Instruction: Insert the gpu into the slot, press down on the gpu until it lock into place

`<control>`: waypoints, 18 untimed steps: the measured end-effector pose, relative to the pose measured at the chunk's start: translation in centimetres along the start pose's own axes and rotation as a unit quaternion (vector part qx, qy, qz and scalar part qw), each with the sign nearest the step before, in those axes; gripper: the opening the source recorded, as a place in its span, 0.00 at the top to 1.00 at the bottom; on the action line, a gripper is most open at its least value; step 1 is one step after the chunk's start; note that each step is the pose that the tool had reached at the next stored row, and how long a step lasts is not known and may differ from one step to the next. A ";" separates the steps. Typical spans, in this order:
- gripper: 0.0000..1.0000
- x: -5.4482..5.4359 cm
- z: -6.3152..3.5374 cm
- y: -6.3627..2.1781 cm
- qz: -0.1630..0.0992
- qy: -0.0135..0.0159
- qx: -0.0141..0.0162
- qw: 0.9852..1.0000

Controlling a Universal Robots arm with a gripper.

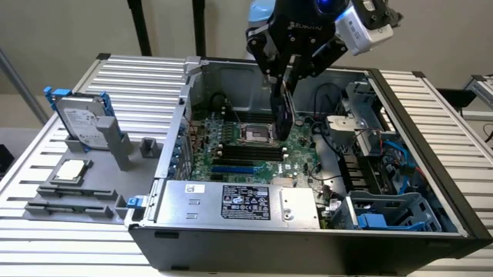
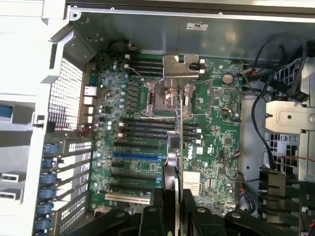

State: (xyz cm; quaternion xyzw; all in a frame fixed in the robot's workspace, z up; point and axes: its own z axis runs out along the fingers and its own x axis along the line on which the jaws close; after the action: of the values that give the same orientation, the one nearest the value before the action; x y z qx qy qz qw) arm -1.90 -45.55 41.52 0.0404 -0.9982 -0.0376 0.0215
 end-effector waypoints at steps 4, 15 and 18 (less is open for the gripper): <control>0.74 0.0 0.01 0.00 -0.037 0.003 0.001 0.999; 0.74 0.0 0.01 0.00 -0.135 0.010 0.005 0.991; 0.74 0.0 0.01 0.00 -0.163 0.012 0.007 0.987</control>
State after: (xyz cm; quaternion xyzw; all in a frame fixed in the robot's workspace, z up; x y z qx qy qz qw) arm -1.90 -45.55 41.51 0.2029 -0.9783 -0.0336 0.0269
